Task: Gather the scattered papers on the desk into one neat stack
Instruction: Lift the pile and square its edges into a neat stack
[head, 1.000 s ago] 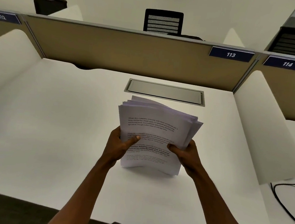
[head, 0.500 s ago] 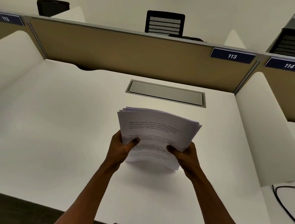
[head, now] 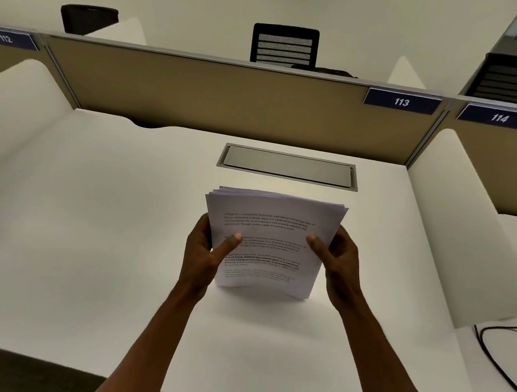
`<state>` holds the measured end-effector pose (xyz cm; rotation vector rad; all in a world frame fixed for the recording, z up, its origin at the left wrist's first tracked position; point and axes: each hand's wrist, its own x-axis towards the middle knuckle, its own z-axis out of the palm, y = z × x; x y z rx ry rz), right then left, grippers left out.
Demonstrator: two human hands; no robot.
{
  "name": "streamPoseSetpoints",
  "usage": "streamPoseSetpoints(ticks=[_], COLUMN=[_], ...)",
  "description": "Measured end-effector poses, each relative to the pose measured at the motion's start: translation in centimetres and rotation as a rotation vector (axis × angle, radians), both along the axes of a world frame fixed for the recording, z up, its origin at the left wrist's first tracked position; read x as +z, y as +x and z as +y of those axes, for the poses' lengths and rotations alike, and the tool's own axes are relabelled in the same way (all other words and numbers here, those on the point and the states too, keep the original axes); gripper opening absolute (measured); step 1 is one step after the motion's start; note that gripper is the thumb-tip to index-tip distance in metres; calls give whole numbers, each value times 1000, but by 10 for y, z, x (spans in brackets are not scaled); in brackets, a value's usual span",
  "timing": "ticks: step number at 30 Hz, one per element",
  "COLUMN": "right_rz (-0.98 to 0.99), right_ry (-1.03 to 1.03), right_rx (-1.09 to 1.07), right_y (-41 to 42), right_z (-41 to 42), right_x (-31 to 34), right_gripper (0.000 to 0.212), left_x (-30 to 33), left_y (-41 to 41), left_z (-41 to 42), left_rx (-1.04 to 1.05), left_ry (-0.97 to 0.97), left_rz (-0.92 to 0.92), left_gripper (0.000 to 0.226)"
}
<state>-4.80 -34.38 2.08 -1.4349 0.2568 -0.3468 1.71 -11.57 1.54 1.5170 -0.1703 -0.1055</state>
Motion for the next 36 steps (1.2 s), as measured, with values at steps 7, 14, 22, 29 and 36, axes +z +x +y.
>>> streamPoseSetpoints(ticks=[7,14,22,29,36], right_rz=[36,135,136,84,14], right_ry=[-2,-118,-182,-189,-178], right_rx=[-253,-427,-519,-566,-522], right_y=[17,18,21,24,26], right_z=[20,36,36,39,36], right_x=[24,28,38,37,36], right_gripper=[59,75,58,38,39], left_x=[25,27,41,49,59], left_y=[4,-6,-1,2,0], left_z=[-29,-39,-43,-46,-47], left_rx=[179,324,424,487,425], left_ry=[-29,51,94,133,73], left_rz=[17,69,105,127,114], left_gripper=[50,56,65,45,47])
